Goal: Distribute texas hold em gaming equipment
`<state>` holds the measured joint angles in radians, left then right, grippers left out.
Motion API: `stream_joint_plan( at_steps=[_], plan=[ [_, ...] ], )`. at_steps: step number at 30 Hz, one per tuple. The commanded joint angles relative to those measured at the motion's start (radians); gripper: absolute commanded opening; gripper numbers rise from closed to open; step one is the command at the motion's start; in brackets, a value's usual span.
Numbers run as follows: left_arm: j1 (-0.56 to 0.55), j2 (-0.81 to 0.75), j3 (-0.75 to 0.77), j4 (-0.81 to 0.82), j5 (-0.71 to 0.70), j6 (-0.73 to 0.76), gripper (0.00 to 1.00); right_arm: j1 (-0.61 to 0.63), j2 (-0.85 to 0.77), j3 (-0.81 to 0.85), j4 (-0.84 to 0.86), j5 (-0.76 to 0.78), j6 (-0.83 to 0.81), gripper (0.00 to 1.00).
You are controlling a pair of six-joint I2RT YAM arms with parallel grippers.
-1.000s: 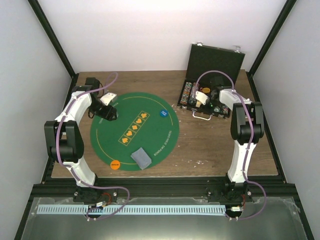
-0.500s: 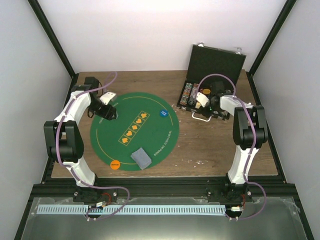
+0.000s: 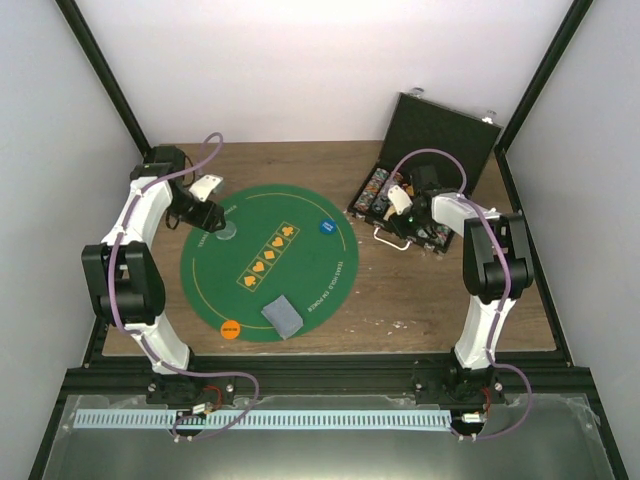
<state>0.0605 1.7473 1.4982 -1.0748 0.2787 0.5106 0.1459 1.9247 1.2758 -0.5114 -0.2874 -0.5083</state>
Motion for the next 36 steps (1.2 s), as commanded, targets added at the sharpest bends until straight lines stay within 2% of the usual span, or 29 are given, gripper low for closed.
stream_joint_plan(
  at_steps=[1,7,11,21,22,28,31,32,33,34,36],
  plan=[
    [0.004,0.001,0.021,-0.016,0.026,0.012,0.73,0.001,0.063,-0.028,-0.137,0.006,0.291,0.01],
    [0.002,-0.006,0.016,-0.015,0.028,0.011,0.73,-0.018,0.178,0.092,-0.101,0.073,0.407,0.01],
    [0.003,-0.011,0.015,-0.017,0.029,0.01,0.73,-0.021,0.188,0.148,-0.053,0.09,0.468,0.01],
    [0.003,-0.014,0.014,-0.017,0.031,0.005,0.73,-0.028,0.254,0.268,-0.02,0.099,0.473,0.02],
    [0.002,-0.016,0.012,-0.017,0.031,0.005,0.73,-0.03,0.251,0.273,-0.018,0.088,0.469,0.05],
    [0.002,-0.016,0.016,-0.016,0.03,-0.002,0.73,-0.02,0.143,0.245,0.007,-0.084,0.327,0.45],
    [0.002,-0.013,0.032,-0.016,0.047,-0.014,0.73,-0.022,0.06,0.236,0.035,-0.111,0.242,0.63],
    [0.002,-0.013,0.037,-0.018,0.054,-0.018,0.73,-0.024,0.029,0.229,0.051,-0.112,0.219,0.74],
    [0.003,-0.014,0.042,-0.02,0.059,-0.017,0.73,-0.028,-0.001,0.214,0.079,-0.117,0.201,0.92],
    [0.002,-0.016,0.044,-0.022,0.061,-0.016,0.73,-0.034,-0.036,0.197,0.115,-0.111,0.184,0.99],
    [0.002,-0.023,0.046,-0.016,0.054,-0.02,0.74,-0.037,-0.119,0.133,0.22,-0.044,0.138,1.0]
  ],
)
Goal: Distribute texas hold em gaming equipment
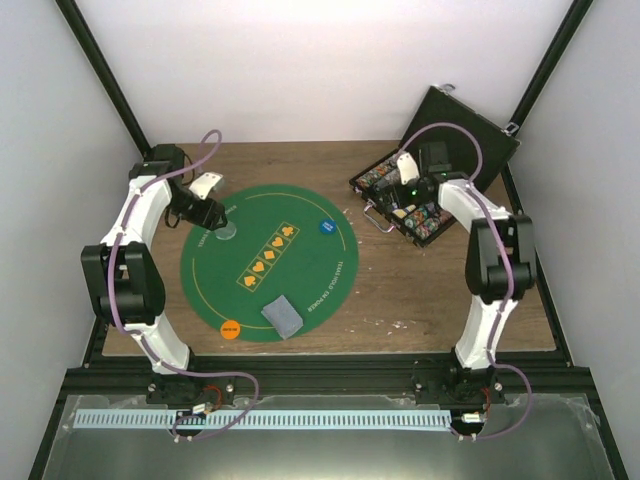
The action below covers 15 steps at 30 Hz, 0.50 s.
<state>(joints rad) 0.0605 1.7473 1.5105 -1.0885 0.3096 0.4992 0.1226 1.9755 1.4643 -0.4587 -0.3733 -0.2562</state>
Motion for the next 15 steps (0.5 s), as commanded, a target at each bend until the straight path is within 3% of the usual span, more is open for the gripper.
stream_joint_plan(
  at_steps=[1,4,7,8,11,15],
  plan=[
    [0.003,-0.027,0.034,0.007,0.014,-0.017,0.75,-0.012,-0.223,-0.101,0.24,0.072,-0.142,1.0],
    [0.002,-0.025,0.056,0.039,-0.008,-0.061,0.77,-0.015,-0.399,-0.26,0.527,0.162,-0.207,1.0],
    [0.002,-0.039,0.068,0.091,-0.006,-0.123,0.79,-0.038,-0.477,-0.357,0.761,0.29,-0.119,1.0],
    [0.002,-0.048,0.063,0.126,0.006,-0.138,0.8,-0.059,-0.474,-0.323,0.733,0.248,-0.068,1.0],
    [0.002,-0.064,0.049,0.17,0.045,-0.18,0.81,-0.118,-0.408,-0.159,0.372,0.033,-0.031,1.0],
    [0.002,-0.053,0.046,0.164,0.079,-0.19,0.8,-0.13,-0.293,-0.059,0.065,0.13,-0.064,0.99]
  ],
)
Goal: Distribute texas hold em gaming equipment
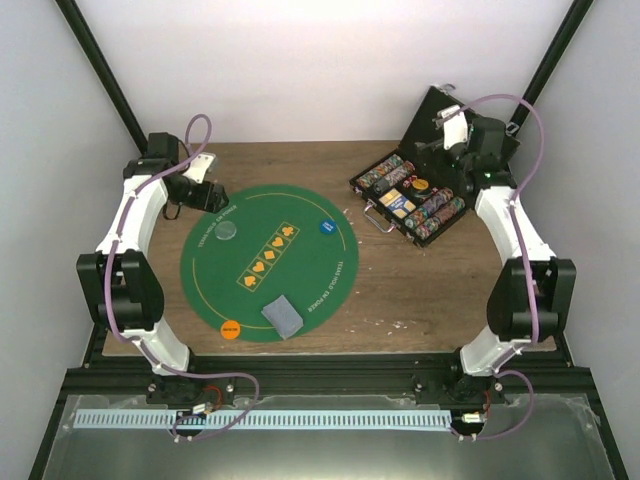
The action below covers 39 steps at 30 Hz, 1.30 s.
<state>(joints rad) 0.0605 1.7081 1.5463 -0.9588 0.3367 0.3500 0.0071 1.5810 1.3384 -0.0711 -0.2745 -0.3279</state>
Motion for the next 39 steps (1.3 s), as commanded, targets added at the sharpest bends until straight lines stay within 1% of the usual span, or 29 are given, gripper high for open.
stream_joint_plan(
  at_steps=[1,3,5,7,9,13,16,19,22,23,26,30,33,39],
  plan=[
    [0.002,-0.01,0.009,0.032,0.051,-0.04,0.8,-0.015,0.127,0.081,-0.378,0.047,0.001,0.98],
    [0.003,0.002,0.013,0.024,0.048,-0.038,0.8,-0.014,0.164,0.095,-0.476,0.048,-0.007,0.98],
    [0.002,0.013,0.017,0.016,0.043,-0.035,0.79,-0.015,0.191,0.093,-0.531,0.063,-0.016,0.98],
    [0.003,0.017,0.014,0.014,0.036,-0.034,0.79,-0.015,0.232,0.103,-0.577,0.095,-0.029,0.94],
    [0.002,0.019,0.006,0.01,0.035,-0.028,0.79,-0.014,0.272,0.139,-0.625,0.106,-0.041,0.87],
    [0.002,0.018,-0.009,0.003,0.025,-0.017,0.78,-0.01,0.351,0.225,-0.717,0.019,-0.057,0.79],
    [0.003,0.013,-0.018,0.0,0.009,-0.009,0.78,0.012,0.404,0.275,-0.774,-0.031,-0.067,0.77],
    [0.002,0.016,-0.019,-0.006,0.003,-0.003,0.78,0.038,0.425,0.274,-0.782,0.001,-0.068,0.76],
    [0.003,0.021,-0.018,-0.006,0.002,-0.002,0.78,0.041,0.44,0.271,-0.784,0.06,-0.059,0.69],
    [0.003,0.023,-0.018,-0.006,0.002,-0.002,0.78,0.043,0.446,0.273,-0.784,0.085,-0.052,0.68],
    [0.003,0.026,-0.02,-0.009,0.005,0.0,0.78,0.042,0.447,0.269,-0.775,0.125,-0.046,0.69],
    [0.003,0.025,-0.025,-0.009,0.003,0.002,0.78,0.042,0.464,0.268,-0.767,0.125,-0.048,0.69],
    [0.002,0.025,-0.028,-0.009,0.0,0.004,0.77,0.043,0.491,0.284,-0.775,0.155,-0.042,0.68],
    [0.003,0.024,-0.033,-0.008,-0.001,0.003,0.77,0.049,0.515,0.277,-0.776,0.142,-0.04,0.68]
  ],
)
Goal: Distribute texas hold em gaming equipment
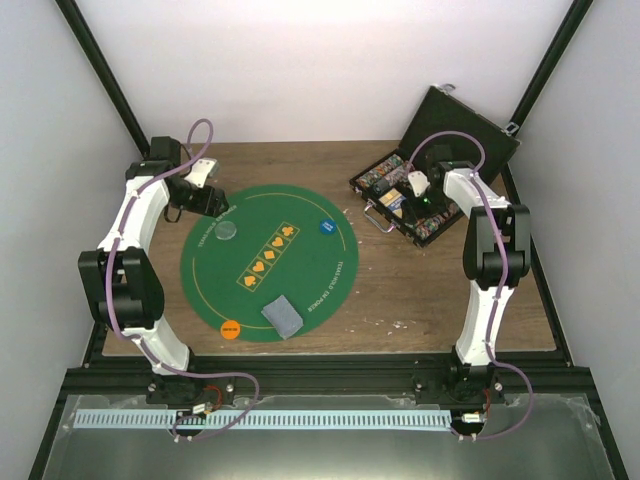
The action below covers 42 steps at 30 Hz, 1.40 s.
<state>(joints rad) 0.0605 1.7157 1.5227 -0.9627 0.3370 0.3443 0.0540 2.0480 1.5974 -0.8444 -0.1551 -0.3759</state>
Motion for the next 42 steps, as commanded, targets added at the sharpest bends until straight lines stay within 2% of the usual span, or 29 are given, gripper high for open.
stream_joint_plan(
  at_steps=[1,5,17,25,28,33,42],
  plan=[
    [0.003,0.018,-0.009,-0.004,-0.002,0.01,0.77,0.005,0.05,0.012,-0.002,0.026,0.009,0.67],
    [0.003,0.016,-0.007,-0.004,-0.007,0.012,0.77,0.017,0.046,0.008,-0.006,0.09,0.022,0.66],
    [0.003,0.013,-0.016,-0.007,-0.004,0.016,0.77,0.014,-0.022,0.004,0.037,0.15,0.031,0.64],
    [0.002,0.018,-0.01,-0.008,-0.004,0.016,0.77,0.014,-0.021,-0.014,0.047,0.117,0.028,0.71],
    [0.002,0.016,-0.013,-0.008,-0.003,0.016,0.77,0.014,0.001,-0.024,0.047,0.082,0.027,0.66],
    [0.003,0.013,-0.019,-0.007,-0.007,0.021,0.76,0.02,0.038,-0.027,0.023,0.089,0.046,0.64],
    [0.002,0.02,-0.008,-0.008,-0.004,0.023,0.76,0.066,0.018,-0.036,-0.007,0.046,0.033,0.55]
  ],
)
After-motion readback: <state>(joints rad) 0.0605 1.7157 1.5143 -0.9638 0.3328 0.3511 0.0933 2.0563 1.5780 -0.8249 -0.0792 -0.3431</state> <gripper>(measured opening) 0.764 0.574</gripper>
